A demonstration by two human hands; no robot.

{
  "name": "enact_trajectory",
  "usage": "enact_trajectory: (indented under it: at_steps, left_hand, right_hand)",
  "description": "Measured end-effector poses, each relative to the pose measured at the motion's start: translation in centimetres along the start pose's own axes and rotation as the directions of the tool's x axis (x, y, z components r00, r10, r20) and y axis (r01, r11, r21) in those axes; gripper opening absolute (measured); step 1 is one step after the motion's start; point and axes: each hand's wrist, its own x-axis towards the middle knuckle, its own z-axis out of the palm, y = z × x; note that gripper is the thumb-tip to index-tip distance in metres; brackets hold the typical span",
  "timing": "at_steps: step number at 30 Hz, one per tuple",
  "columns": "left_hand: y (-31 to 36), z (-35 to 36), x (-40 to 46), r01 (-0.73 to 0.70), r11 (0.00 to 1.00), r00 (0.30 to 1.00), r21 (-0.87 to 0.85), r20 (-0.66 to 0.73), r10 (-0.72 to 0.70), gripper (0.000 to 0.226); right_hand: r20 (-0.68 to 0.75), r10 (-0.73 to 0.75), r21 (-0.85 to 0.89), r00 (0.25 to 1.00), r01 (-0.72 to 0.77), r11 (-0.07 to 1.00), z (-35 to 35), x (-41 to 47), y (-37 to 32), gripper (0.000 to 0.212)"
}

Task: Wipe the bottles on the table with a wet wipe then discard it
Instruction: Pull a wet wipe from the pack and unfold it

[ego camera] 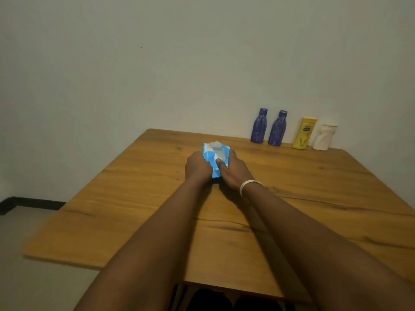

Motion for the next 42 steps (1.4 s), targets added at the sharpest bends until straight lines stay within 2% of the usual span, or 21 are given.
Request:
enact_trajectory:
  at_steps: [3,9,13,17,20,23,25,30,35,38,42]
  left_hand:
    - [0.2,-0.9,-1.0,0.025,0.999,1.0,0.031,-0.005,-0.025,0.028]
    - [0.4,-1.2,-1.9,0.07,0.996,0.997,0.052,-0.018,-0.069,0.037]
    - [0.5,-0.9,-2.0,0.09,0.996,0.995,-0.001,0.039,-0.089,0.032]
    - [0.4,-0.1,-2.1,0.101,0.991,0.995,-0.085,-0.003,-0.101,0.023]
    - [0.7,0.3,-2.7,0.13,0.976,0.991,-0.175,-0.013,-0.134,0.033]
    - [1.0,0.8,-2.9,0.121,0.98,0.992,-0.157,0.046,-0.115,0.047]
    - [1.1,1.3,-2.8,0.118,0.981,0.992,-0.151,0.063,-0.11,0.045]
    - [1.2,1.5,-2.5,0.124,0.987,0.991,-0.101,0.057,-0.119,0.032]
    - [0.7,1.3,-2.1,0.166,0.982,0.986,-0.089,0.016,-0.165,0.03]
    - [0.6,1.4,-1.9,0.188,0.975,0.982,-0.122,0.047,-0.183,0.028]
    - [0.3,1.4,-1.9,0.236,0.95,0.972,-0.205,0.067,-0.227,0.031]
  right_hand:
    - [-0.041,-0.021,-0.041,0.999,0.019,0.999,-0.7,-0.9,-0.1,0.066]
    - [-0.147,-0.012,-0.258,0.989,-0.027,0.966,-2.6,-2.2,0.4,0.05]
    - [-0.187,0.019,-0.331,0.982,-0.081,0.94,-3.8,-2.5,1.3,0.049]
    - [-0.228,-0.04,-0.384,0.973,-0.052,0.922,-4.3,-2.2,1.4,0.027]
    - [-0.175,-0.116,-0.424,0.978,0.031,0.905,-3.9,-1.9,0.6,0.021]
    - [-0.037,-0.143,-0.549,0.989,0.099,0.83,-3.6,-1.5,0.2,0.027]
    - [0.022,-0.128,-0.591,0.992,0.116,0.799,-3.5,-1.1,0.0,0.027]
    - [0.113,-0.028,-0.517,0.993,0.083,0.852,-3.3,0.2,0.4,0.036]
    - [0.076,0.051,-0.456,0.996,-0.01,0.89,-3.2,1.1,1.1,0.046]
    - [0.062,0.056,-0.392,0.996,-0.028,0.919,-3.6,1.4,1.3,0.058]
    - [0.07,0.093,-0.362,0.993,-0.062,0.93,-3.9,1.6,1.6,0.063]
